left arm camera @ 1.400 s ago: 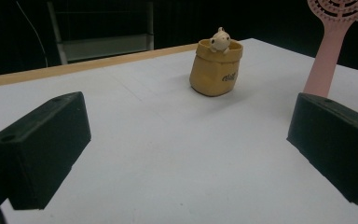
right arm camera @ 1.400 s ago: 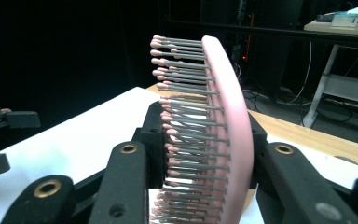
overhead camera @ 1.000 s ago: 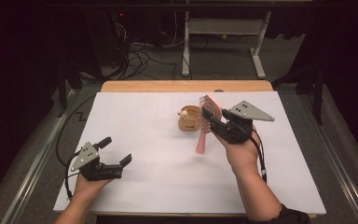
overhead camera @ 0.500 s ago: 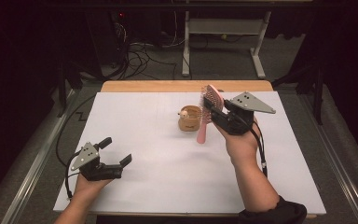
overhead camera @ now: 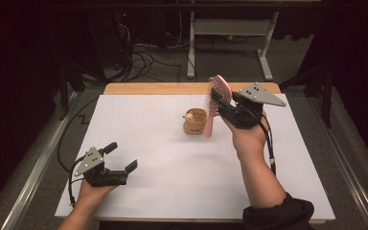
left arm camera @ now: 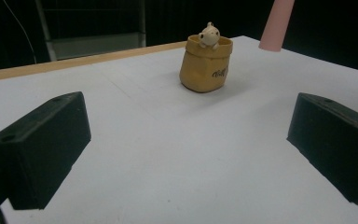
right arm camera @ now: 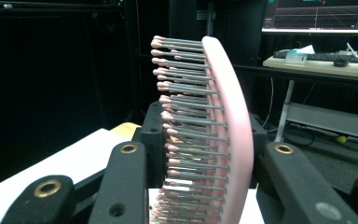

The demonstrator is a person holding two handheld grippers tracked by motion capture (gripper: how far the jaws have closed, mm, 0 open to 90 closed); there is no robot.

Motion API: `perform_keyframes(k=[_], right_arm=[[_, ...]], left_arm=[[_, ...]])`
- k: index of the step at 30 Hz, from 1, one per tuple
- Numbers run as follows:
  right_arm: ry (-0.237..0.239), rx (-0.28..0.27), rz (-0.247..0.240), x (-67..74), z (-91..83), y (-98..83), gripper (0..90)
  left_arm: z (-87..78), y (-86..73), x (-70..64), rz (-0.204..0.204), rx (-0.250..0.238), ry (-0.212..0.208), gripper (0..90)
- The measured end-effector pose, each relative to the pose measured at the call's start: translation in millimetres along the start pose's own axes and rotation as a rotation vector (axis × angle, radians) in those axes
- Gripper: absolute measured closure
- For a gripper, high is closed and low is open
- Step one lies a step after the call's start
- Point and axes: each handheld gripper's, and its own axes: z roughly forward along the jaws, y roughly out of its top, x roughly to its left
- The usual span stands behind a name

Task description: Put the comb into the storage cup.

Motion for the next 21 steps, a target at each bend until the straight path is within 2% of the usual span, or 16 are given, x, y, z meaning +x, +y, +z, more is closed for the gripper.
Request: perform_keyframes(k=[21], right_arm=[[-0.064, -0.060, 0.000, -9.4, 16.7, 27.6, 65.5]], left_arm=[[1.0, -2.3, -0.6, 0.007, 0.005, -0.009, 0.0]])
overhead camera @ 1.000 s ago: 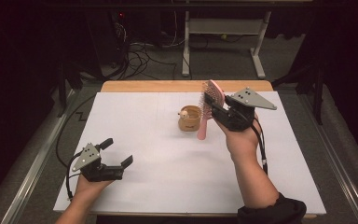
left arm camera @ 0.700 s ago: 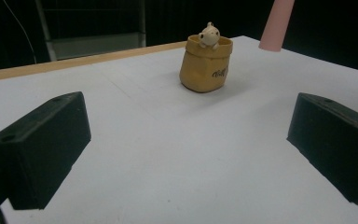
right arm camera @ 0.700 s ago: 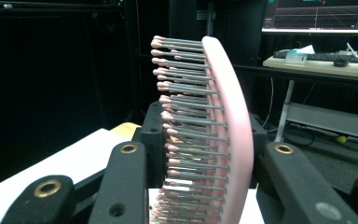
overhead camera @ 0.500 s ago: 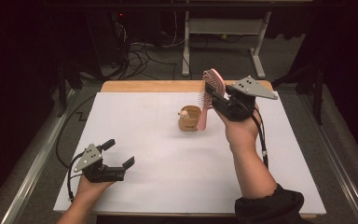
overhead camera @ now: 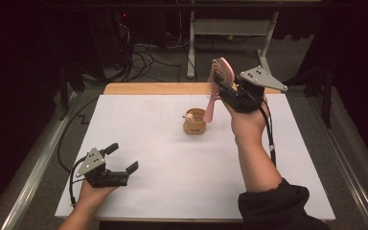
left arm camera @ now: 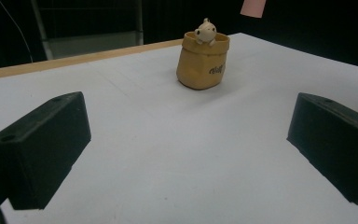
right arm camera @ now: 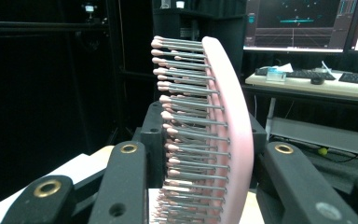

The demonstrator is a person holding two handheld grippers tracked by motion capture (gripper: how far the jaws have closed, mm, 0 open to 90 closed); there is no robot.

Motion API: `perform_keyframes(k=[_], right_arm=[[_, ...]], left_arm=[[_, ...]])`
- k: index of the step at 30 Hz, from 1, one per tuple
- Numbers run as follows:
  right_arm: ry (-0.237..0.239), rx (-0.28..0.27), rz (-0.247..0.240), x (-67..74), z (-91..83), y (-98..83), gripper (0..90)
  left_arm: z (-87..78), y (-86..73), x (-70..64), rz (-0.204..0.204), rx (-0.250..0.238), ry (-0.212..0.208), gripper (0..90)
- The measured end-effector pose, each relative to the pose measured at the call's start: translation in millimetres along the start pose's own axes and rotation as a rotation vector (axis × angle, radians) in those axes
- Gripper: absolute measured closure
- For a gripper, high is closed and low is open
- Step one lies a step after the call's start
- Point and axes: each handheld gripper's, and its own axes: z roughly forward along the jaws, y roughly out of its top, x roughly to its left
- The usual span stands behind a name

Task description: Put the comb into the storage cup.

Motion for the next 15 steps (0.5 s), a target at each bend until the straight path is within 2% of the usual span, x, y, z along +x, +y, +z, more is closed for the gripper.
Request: perform_keyframes(k=[5, 15], right_arm=[[-0.011, 0.003, -0.004, 0.7, 9.6, -0.6, 65.5], [-0.025, 0.020, 0.022, 0.6, 33.1, -12.5, 65.5]], left_arm=[[0.4, -0.3, -0.2, 0.002, 0.003, 0.000, 0.0], [1.5, -1.2, 0.1, 0.001, 0.005, -0.005, 0.0]])
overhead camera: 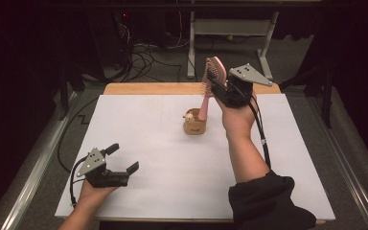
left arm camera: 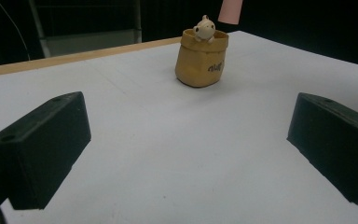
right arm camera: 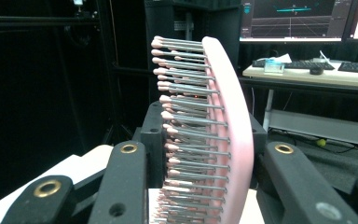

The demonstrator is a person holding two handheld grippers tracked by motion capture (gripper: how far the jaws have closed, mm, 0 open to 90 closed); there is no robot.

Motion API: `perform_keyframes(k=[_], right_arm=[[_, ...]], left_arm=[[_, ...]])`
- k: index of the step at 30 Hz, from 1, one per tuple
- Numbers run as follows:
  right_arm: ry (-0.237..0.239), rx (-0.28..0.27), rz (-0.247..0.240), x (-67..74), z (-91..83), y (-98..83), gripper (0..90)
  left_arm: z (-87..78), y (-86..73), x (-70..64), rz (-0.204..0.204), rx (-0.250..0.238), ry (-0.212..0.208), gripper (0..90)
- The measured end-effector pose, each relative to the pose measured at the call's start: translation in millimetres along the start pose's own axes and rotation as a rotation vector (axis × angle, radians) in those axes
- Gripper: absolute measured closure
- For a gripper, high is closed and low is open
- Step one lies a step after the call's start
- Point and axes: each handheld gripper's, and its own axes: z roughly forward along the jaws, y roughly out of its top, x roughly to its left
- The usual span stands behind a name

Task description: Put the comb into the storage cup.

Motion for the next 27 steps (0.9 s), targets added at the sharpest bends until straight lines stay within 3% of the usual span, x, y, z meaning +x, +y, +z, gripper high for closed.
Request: perform_keyframes(k=[12, 27], right_arm=[[-0.025, 0.008, 0.012, -2.0, 21.0, -11.5, 65.5], [-0.034, 0.018, 0.003, 0.6, 34.5, -16.7, 65.4]], left_arm=[[-0.1, -0.1, 1.1, -0.005, -0.003, -0.001, 0.0], [1.1, -0.6, 1.6, -0.002, 0.005, 0.000, 0.0]])
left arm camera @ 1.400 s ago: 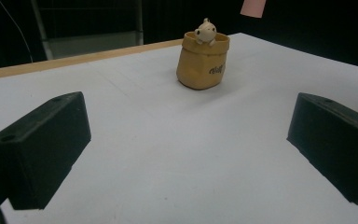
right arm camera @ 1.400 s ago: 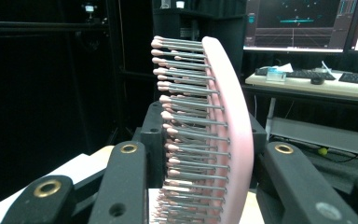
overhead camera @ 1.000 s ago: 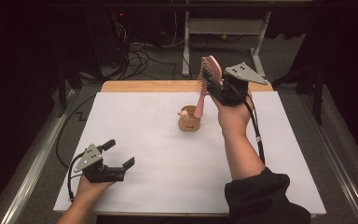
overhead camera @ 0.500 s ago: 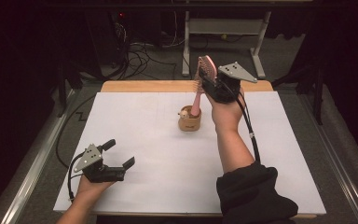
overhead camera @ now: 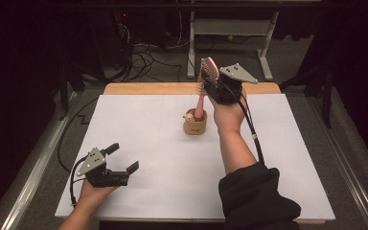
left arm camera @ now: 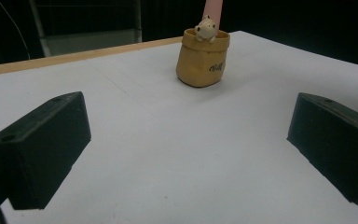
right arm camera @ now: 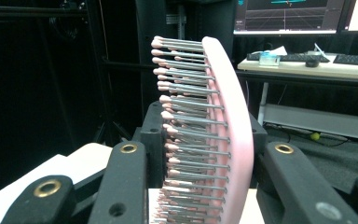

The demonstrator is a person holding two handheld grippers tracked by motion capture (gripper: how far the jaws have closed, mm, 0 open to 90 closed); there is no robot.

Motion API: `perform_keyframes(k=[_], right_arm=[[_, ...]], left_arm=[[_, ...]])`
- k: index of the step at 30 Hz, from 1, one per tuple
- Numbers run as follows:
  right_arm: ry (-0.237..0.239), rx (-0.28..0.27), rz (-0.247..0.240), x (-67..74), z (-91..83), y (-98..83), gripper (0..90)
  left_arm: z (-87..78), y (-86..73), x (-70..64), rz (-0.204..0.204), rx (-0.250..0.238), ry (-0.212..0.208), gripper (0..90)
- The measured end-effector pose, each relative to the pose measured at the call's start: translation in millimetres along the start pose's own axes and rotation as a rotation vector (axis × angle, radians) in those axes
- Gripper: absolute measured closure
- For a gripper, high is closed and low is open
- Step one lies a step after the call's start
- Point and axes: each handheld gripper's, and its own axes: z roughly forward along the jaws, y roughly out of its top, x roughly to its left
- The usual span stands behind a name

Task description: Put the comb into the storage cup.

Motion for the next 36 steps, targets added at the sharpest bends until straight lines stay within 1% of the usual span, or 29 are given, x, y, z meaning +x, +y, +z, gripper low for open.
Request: perform_keyframes(k=[6, 15, 18, 24, 34, 36], right_arm=[[-0.005, -0.006, -0.003, 0.3, 1.0, 0.0, 65.5], [-0.006, 0.012, -0.007, 3.4, 7.1, -6.9, 65.4], [-0.003, 0.017, -0.016, 6.0, 9.2, -11.0, 65.4], [-0.010, 0.024, -0.010, 7.5, 12.8, -19.1, 65.4], [0.003, 0.044, 0.005, 10.2, 18.3, -35.9, 65.4], [0.005, 0.049, 0.007, 11.2, 19.4, -39.1, 65.4]], left_arm=[[0.5, -0.6, -0.5, 0.001, 0.004, -0.003, 0.0], [0.2, -0.3, -0.5, -0.004, -0.001, -0.005, 0.0], [0.6, -0.4, -0.6, -0.004, -0.001, -0.007, 0.0], [0.3, -0.5, -0.5, -0.007, 0.000, -0.008, 0.0], [1.2, -1.0, -0.6, -0.007, 0.003, -0.011, 0.0], [0.7, -0.6, -1.0, -0.008, -0.003, -0.011, 0.0]])
